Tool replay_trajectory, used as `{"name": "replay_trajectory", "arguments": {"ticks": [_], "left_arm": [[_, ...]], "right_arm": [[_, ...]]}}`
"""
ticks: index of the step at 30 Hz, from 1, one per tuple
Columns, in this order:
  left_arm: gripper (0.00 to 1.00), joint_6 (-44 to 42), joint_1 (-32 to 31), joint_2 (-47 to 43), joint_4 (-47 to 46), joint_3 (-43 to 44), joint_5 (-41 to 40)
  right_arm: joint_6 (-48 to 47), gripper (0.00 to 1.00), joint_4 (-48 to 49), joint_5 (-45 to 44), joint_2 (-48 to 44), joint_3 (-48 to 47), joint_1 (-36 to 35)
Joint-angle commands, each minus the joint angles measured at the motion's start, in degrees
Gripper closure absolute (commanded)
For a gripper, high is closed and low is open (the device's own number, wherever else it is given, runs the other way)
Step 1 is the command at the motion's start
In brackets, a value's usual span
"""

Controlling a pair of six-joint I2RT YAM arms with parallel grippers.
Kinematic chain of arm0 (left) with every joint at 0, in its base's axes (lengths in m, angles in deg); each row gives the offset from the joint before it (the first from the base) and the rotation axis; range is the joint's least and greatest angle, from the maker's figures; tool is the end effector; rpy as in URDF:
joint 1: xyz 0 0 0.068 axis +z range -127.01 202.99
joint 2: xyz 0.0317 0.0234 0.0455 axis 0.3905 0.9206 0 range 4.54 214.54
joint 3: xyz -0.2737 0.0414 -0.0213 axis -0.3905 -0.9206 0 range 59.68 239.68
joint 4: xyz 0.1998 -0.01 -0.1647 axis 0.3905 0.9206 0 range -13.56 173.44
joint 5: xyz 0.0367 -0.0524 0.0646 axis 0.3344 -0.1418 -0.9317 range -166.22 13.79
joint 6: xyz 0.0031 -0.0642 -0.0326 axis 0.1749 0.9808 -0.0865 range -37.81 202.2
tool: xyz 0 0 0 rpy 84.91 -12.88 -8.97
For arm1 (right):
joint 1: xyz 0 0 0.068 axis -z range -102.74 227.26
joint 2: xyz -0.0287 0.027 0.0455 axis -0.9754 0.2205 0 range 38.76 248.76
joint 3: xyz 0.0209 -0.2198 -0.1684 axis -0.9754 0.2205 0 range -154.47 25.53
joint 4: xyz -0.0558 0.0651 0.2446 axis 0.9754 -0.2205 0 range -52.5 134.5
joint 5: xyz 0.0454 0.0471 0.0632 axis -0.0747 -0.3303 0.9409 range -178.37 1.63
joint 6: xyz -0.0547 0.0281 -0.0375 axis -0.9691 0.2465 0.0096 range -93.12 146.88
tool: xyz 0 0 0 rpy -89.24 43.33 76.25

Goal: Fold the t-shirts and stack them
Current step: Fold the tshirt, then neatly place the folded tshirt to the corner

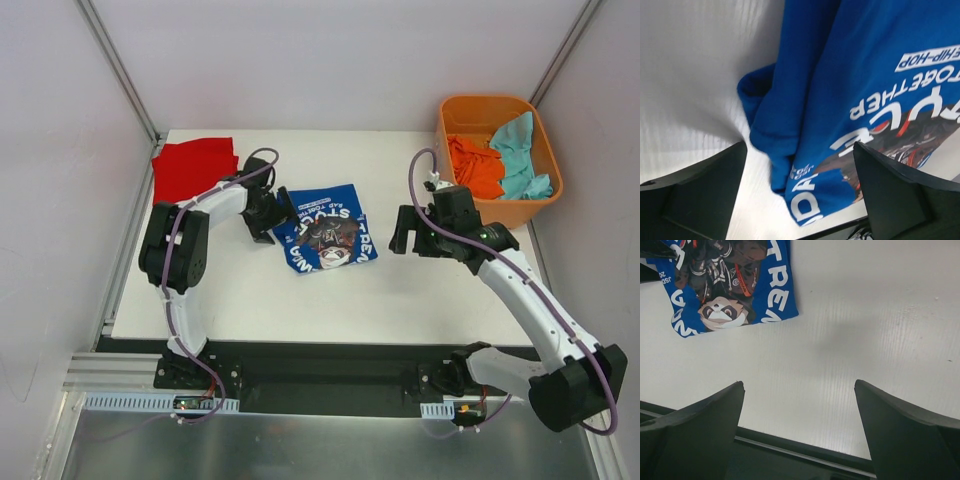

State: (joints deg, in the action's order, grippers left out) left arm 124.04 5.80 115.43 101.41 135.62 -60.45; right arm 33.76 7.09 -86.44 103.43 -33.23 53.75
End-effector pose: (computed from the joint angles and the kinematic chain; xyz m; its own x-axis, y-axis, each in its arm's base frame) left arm 0.3916 -0.1380 0.1614 -0.8924 -0.3960 -0.2164 -0.2428 0.8255 -0.5095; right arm 0.2281 0.1014 0.2997 -0.6750 -0.1631 -0.7196 -0.3428 0.9329 0.1101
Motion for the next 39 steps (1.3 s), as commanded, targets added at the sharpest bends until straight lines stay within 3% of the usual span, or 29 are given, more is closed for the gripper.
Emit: {"name": "replay_trajectory", "arguments": {"ticks": [1,3,6,7,10,11,12,16,22,25,39], "left_arm": [[0.19,-1.6,-2.3,3.7,2.0,4.5,-2.0],[0.23,-1.8,-4.1,5.5,2.6,6.2,-4.4],[0.38,-1.9,-5.0,8.2,5.1,9.3,-7.2],[0.5,-1.9,-5.0,8.9,6.4,10.1,-8.1],[0.7,-3.6,-5.2,11.2,9.6,13.9,-11.7],[0.94,-6.1,-5.2,12.1,10.4,16.5,-12.5],[1.0,-7.5,-5.3,12.4,11.1,17.9,-15.0],[1.0,-16.3,-5.2,10.6,12.7,23.3,-25.3],[1.0,-37.2,-4.5,8.5,12.4,29.1,-40.4],[1.0,-47.0,-2.9,8.8,12.2,32.0,-41.5],[1.0,-61.2,10.9,13.6,10.7,50.1,-39.4]], "right_arm": [[-2.4,0.03,-1.4,-5.3,-4.5,0.0,0.3],[-3.1,0.03,-1.4,-6.1,-4.9,0.1,0.4],[-3.3,0.03,-1.7,-6.6,-5.1,0.0,0.7],[-3.4,0.03,-1.7,-6.6,-5.1,0.0,0.7],[-4.1,0.03,-1.7,-6.7,-5.4,0.1,1.1],[-4.2,0.03,-1.7,-6.9,-5.5,0.2,1.3],[-4.4,0.03,-1.7,-7.0,-5.5,0.4,1.4],[-5.5,0.03,-1.5,-7.7,-5.7,0.8,2.2],[-6.3,0.03,-0.4,-8.9,-5.3,1.7,2.7],[-6.4,0.03,0.6,-9.8,-5.3,2.2,2.7],[-6.4,0.03,1.6,-13.6,-1.7,2.2,2.8]]}}
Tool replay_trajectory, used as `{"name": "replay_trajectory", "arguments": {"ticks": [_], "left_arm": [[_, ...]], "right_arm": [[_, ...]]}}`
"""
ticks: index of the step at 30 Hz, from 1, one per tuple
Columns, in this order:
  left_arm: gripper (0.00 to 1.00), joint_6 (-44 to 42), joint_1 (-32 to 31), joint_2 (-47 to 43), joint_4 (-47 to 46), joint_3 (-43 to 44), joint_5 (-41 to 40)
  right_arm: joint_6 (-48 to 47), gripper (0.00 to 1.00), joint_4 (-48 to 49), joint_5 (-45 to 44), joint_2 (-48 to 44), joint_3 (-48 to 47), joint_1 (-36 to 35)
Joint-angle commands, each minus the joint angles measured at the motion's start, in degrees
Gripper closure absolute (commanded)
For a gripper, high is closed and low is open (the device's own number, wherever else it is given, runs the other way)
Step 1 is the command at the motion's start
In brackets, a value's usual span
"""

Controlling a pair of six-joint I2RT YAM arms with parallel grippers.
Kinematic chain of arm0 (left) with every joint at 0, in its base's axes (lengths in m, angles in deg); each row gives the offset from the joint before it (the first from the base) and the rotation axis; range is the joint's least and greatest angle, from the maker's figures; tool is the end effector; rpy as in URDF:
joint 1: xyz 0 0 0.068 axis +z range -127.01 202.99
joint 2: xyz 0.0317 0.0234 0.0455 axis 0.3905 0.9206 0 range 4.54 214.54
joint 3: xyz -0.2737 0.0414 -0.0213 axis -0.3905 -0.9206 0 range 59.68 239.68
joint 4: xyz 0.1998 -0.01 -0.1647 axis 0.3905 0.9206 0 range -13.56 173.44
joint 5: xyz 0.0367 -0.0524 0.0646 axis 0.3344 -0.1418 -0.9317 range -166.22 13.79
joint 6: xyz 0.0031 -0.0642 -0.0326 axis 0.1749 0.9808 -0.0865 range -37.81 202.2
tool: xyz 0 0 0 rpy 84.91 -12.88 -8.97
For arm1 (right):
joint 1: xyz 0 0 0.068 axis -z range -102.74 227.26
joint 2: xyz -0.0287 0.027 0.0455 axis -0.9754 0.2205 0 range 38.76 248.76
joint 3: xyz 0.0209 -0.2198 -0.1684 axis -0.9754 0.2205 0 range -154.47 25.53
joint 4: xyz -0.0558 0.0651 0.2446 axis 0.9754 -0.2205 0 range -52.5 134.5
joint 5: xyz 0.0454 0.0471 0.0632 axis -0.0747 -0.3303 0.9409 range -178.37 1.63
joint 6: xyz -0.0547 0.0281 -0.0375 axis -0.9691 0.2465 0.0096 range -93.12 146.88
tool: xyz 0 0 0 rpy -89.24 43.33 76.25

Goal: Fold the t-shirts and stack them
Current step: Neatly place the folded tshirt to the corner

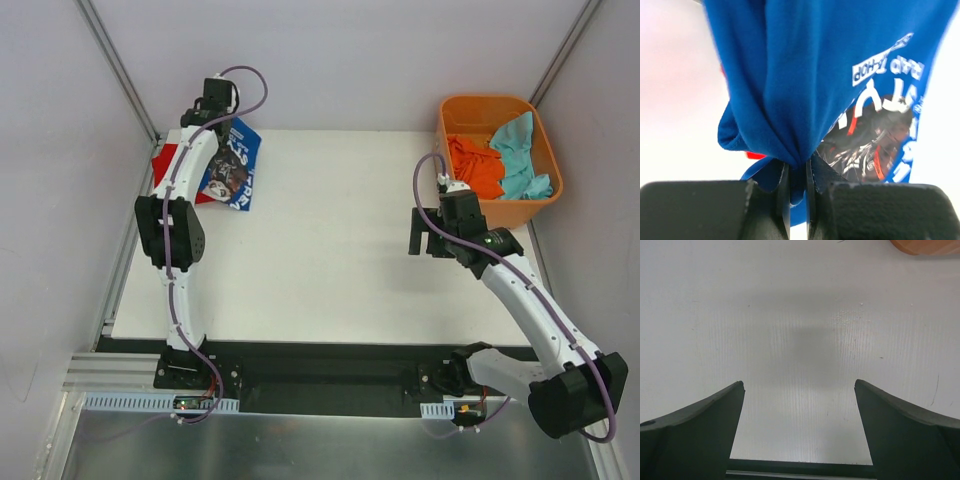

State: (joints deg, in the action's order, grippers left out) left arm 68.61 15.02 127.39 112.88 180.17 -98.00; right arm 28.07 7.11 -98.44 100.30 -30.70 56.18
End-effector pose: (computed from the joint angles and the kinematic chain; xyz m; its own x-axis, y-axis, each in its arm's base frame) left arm 0.5097 -0.0489 0.3083 -0.6403 0.3098 -0.7029 -0.0075 0.9125 0.4091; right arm 0.2244 0.0753 0.2973 -0.6374 -0.2239 -0.7373 -0.2211 0.9698 -0.1033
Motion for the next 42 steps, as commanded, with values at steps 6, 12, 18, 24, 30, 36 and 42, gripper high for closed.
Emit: {"name": "replay_trajectory", "arguments": {"ticks": [6,12,18,24,30,36,42], "left_arm": [[1.0,-6.1,3.0,1.3,-0.9,10.5,-1.1],[1.0,-5.1,3.1,-0.8,-1.5,12.8,0.6],[1.0,-3.0,3.1,-3.6,-1.4,11.8,4.7],[1.0,-3.3,3.2,-3.9,-1.6,12.0,3.8],[1.0,-1.9,3.2,-6.3,-1.5,12.8,4.5],[1.0,-1.8,3.3,-8.1,-1.6,12.1,6.0],[1.0,-1.8,4.4,-6.2,-1.6,10.2,6.0]], "right_arm": [[-0.8,0.03,1.7,-1.3,2.7,-0.6,0.4],[-0.8,0.03,1.6,-1.8,1.8,-0.3,0.3],[-0.8,0.03,1.7,-1.9,1.7,-0.2,0.3],[-0.8,0.03,1.7,-2.1,2.4,-0.3,0.4],[-0.8,0.03,1.9,-2.4,2.1,-0.3,0.4],[-0.8,0.04,2.1,-2.3,2.8,-0.2,0.4],[-0.8,0.03,1.9,-2.3,3.0,-0.1,0.4]]}}
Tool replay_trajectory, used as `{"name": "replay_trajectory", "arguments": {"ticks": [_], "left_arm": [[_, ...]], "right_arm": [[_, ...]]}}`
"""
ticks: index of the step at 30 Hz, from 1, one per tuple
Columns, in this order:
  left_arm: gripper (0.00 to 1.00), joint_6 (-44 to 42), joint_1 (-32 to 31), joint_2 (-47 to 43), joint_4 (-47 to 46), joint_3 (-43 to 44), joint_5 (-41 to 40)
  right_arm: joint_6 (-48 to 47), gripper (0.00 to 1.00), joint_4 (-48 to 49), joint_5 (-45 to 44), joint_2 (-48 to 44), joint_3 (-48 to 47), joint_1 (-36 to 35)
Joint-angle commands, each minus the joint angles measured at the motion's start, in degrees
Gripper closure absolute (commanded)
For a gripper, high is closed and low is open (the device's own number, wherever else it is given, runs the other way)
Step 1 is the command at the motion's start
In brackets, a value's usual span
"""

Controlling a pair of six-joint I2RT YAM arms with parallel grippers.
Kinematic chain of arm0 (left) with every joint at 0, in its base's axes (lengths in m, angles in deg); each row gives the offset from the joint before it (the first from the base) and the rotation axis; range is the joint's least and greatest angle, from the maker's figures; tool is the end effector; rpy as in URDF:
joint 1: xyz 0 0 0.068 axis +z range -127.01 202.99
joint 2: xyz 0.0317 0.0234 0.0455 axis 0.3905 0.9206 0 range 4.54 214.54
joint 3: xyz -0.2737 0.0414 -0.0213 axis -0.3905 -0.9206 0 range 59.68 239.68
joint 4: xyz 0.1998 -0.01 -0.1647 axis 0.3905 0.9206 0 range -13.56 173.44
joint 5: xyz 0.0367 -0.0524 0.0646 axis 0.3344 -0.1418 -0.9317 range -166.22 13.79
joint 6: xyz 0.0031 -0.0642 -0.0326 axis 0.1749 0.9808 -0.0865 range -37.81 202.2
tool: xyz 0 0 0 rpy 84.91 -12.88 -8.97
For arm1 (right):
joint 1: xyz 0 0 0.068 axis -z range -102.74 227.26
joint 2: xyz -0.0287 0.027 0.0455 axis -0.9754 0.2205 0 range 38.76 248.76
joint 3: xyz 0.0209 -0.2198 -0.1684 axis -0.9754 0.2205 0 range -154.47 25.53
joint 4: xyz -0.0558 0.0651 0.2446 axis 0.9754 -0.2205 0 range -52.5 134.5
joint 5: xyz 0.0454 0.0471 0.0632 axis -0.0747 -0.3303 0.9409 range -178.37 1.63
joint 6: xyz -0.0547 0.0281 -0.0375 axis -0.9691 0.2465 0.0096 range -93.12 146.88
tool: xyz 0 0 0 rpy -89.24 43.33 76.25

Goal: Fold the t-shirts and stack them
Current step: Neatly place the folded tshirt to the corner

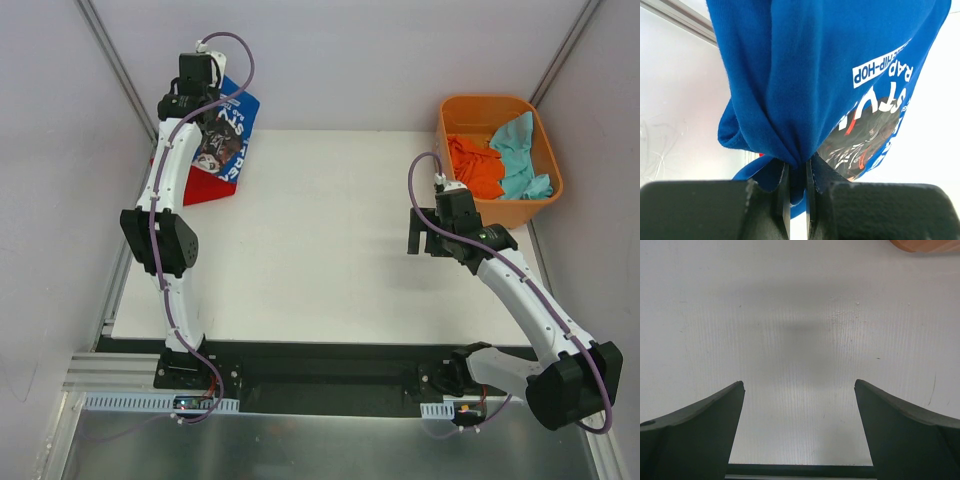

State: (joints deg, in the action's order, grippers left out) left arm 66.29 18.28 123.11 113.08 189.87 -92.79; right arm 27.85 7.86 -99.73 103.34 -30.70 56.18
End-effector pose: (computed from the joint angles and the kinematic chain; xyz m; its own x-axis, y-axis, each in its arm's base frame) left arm 0.4927 -0.0235 0.4018 -0.4545 0.3009 -0.8384 -0.0566 0.9296 0.3643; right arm 0.2347 0.0778 0.2870 -0.6633 -0.2379 -0.7096 -0.2115 0.9691 -0.1273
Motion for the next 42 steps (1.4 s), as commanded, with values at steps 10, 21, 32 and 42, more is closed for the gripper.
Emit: {"name": "replay_trajectory", "arguments": {"ticks": [10,21,32,42], "left_arm": [[1.0,3.2,6.1,3.2,-1.8,0.8,3.1],[0.98,3.2,11.6,14.8,-4.1,7.4,4.2],[0.01,6.8,13.0,15.3,-7.1,6.6,-0.7],[0.01,13.4,7.8,0.5,-8.9,-9.3,-0.2]], "right_arm": [[-0.5,0.03,0.1,-2.0,2.0,-1.4,0.4],[1.1,0.03,-2.3,-2.4,4.5,-5.1,0.3],[3.3,0.03,-5.3,-3.9,3.1,-8.7,0.3],[3.9,0.03,-7.6,-3.8,-1.5,-8.4,0.2]]}}
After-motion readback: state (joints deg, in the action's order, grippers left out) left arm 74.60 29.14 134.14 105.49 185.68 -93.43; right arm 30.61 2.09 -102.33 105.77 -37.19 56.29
